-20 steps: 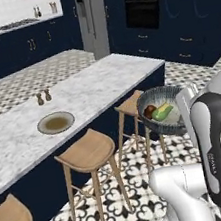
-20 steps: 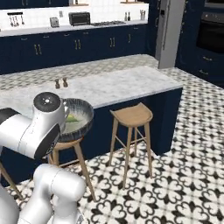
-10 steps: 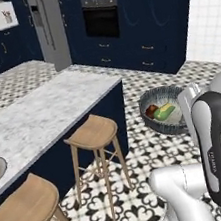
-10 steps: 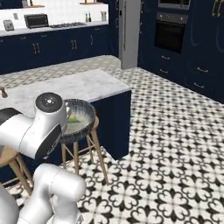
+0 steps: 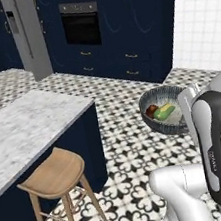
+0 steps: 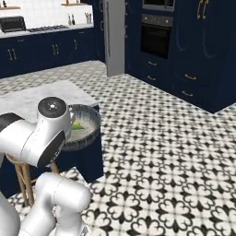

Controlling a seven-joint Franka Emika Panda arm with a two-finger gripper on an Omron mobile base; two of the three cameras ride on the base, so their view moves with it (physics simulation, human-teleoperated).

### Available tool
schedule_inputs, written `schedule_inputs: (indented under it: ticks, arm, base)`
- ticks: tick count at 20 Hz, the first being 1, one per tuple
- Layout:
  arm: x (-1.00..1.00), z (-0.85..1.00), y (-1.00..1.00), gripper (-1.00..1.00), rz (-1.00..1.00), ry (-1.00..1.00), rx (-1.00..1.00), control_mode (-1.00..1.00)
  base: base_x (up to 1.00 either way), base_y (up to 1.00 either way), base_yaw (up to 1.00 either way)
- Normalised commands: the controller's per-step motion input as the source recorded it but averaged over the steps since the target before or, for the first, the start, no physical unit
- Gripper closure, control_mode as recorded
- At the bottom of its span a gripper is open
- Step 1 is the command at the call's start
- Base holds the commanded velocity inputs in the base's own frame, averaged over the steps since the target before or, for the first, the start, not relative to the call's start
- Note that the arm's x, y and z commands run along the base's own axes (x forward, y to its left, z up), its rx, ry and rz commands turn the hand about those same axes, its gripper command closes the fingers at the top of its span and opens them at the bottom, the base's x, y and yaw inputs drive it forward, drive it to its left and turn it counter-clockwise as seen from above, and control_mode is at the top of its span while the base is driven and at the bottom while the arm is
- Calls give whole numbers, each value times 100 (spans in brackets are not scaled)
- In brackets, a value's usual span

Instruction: Pick the chicken drumstick and corn from their plates and place them in the bowl. Then put the bowl in the fridge.

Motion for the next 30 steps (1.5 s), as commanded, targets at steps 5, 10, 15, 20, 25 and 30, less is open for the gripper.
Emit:
schedule_inputs:
  ticks: [5,10,15,20,25,30]
  arm:
    - [0,0,0,100,0,0,0,100]
    - [0,0,0,100,0,0,0,100]
    - [0,0,0,100,0,0,0,100]
    - [0,0,0,100,0,0,0,100]
    - [0,0,0,100,0,0,0,100]
    - [0,0,0,100,0,0,0,100]
  base:
    - [100,-100,-2]
    - [99,-100,0]
    - [100,-100,9]
    - [86,-100,36]
    - [88,-100,46]
    - [88,-87,59]
